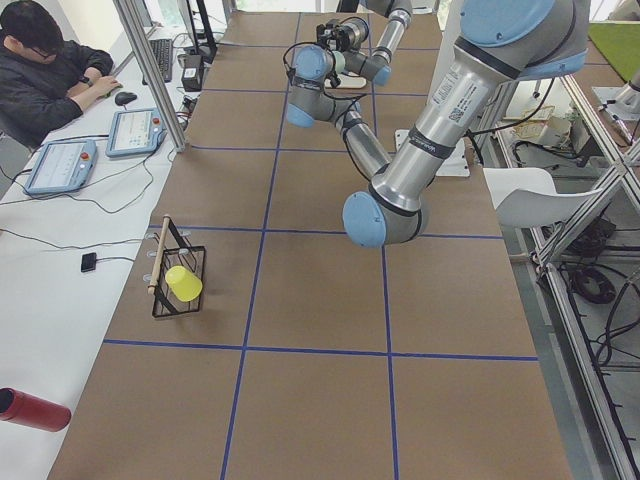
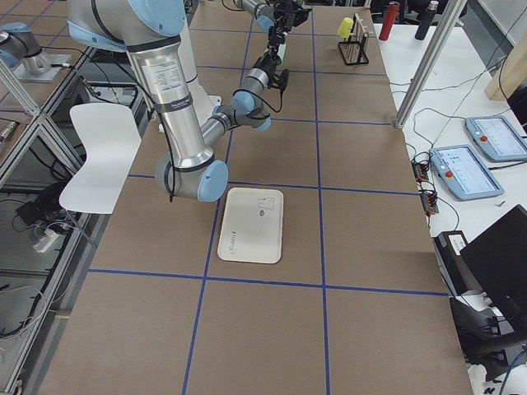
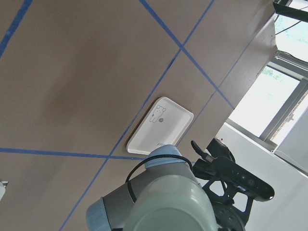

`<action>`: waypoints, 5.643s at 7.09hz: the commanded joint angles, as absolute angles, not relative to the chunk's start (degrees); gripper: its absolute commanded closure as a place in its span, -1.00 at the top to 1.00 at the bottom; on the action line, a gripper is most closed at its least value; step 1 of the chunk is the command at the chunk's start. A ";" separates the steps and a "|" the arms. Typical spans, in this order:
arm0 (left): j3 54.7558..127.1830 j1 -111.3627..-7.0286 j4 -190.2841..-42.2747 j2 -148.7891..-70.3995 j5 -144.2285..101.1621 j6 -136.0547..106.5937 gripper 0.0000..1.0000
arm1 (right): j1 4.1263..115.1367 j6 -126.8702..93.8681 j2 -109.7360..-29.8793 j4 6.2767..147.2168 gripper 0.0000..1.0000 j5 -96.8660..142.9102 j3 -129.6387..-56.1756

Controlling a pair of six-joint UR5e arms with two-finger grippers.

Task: Left arm grabs green cup and hands to right arm on tray

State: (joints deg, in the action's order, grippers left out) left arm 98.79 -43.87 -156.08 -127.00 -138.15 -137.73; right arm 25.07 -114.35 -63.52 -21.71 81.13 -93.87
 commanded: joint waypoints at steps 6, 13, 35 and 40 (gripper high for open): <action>99.93 -43.95 -156.09 -126.48 -138.34 -137.81 -0.73 | 24.52 -114.35 -64.16 -21.80 -0.01 81.12 -93.96; 99.84 -43.95 -156.44 -126.65 -138.43 -137.72 0.38 | 23.99 -114.00 -64.51 -22.50 -1.00 81.38 -93.96; 100.37 -78.55 -119.84 -102.87 -136.26 -23.78 1.00 | 68.98 -64.12 -74.07 43.56 -1.00 135.17 -94.57; 95.56 -82.87 -105.25 -87.02 -132.98 1.38 1.00 | 68.22 -39.03 -89.36 53.51 -1.00 132.99 -98.24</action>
State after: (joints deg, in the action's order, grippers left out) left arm 97.54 -81.76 -110.34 -88.94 -132.79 -2.19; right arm 69.40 -41.42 -85.76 51.90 133.94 -96.02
